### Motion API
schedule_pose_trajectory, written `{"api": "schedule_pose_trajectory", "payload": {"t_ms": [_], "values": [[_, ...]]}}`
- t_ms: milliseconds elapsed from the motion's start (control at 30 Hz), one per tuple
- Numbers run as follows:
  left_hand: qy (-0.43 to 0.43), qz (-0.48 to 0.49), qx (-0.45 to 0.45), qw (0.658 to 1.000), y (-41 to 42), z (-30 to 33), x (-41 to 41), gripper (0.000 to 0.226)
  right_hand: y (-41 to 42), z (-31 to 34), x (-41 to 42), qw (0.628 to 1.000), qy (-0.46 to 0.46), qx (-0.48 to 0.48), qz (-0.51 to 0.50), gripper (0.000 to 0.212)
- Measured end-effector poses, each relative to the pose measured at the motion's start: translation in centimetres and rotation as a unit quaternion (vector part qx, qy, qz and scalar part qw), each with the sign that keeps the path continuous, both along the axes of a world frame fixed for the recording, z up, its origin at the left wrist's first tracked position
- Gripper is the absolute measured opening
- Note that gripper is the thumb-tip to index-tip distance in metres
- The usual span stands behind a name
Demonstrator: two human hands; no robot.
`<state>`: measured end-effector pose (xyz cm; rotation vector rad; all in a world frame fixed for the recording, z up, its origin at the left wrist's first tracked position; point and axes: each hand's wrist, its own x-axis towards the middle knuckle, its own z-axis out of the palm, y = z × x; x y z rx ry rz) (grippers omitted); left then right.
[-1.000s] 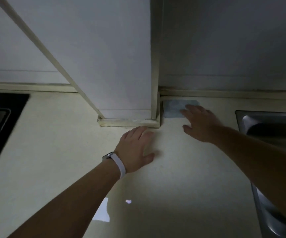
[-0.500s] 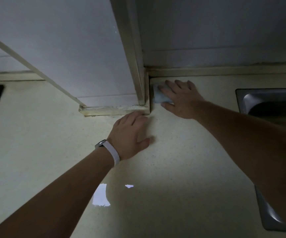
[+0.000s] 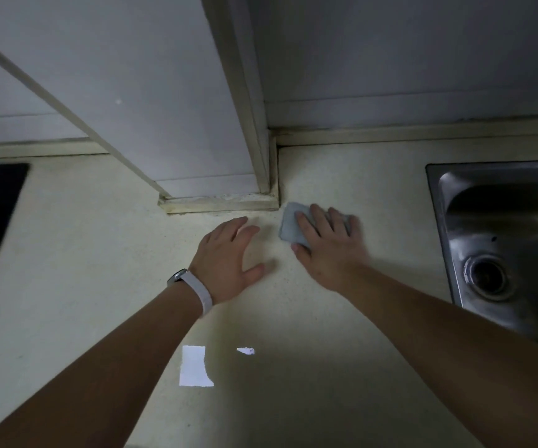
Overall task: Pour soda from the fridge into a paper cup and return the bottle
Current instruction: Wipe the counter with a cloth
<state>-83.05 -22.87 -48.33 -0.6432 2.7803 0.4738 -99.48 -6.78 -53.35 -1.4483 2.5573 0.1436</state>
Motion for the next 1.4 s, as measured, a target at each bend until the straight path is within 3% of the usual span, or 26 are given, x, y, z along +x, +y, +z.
{"api": "schedule_pose_trajectory", "payload": {"t_ms": [167, 267, 367, 467, 767, 1000, 1400], "values": [[0.004, 0.015, -0.015, 1.0, 1.1, 0.7, 1.8, 0.087, 1.9, 1.3, 3.1, 1.0, -0.016, 0.017, 0.014, 0.07], [0.0, 0.027, -0.021, 0.999, 1.7, 0.9, 2.9, 0.087, 1.9, 2.3, -0.1, 0.991, -0.014, -0.017, 0.129, 0.067], [0.008, 0.038, -0.036, 0.999, 2.5, 0.8, 4.1, 0.083, 1.4, 1.7, -3.6, 0.959, -0.028, -0.008, 0.283, 0.064], [0.016, 0.054, -0.037, 0.998, 3.4, 0.7, 5.5, 0.081, 1.2, 0.3, -4.8, 0.946, -0.061, 0.004, 0.317, 0.063], [0.028, 0.062, -0.017, 0.998, 4.3, 0.2, 8.8, 0.077, 5.1, -0.5, 2.3, 0.967, -0.032, -0.003, 0.255, 0.064], [0.048, 0.042, 0.006, 0.998, 2.5, 0.4, 11.6, 0.08, 7.1, 0.4, 10.7, 0.991, -0.045, 0.027, 0.125, 0.067], [0.053, 0.032, 0.019, 0.998, -5.2, 0.4, 19.6, 0.085, -1.7, -0.1, 22.1, 0.998, -0.046, 0.008, -0.037, 0.067]]}}
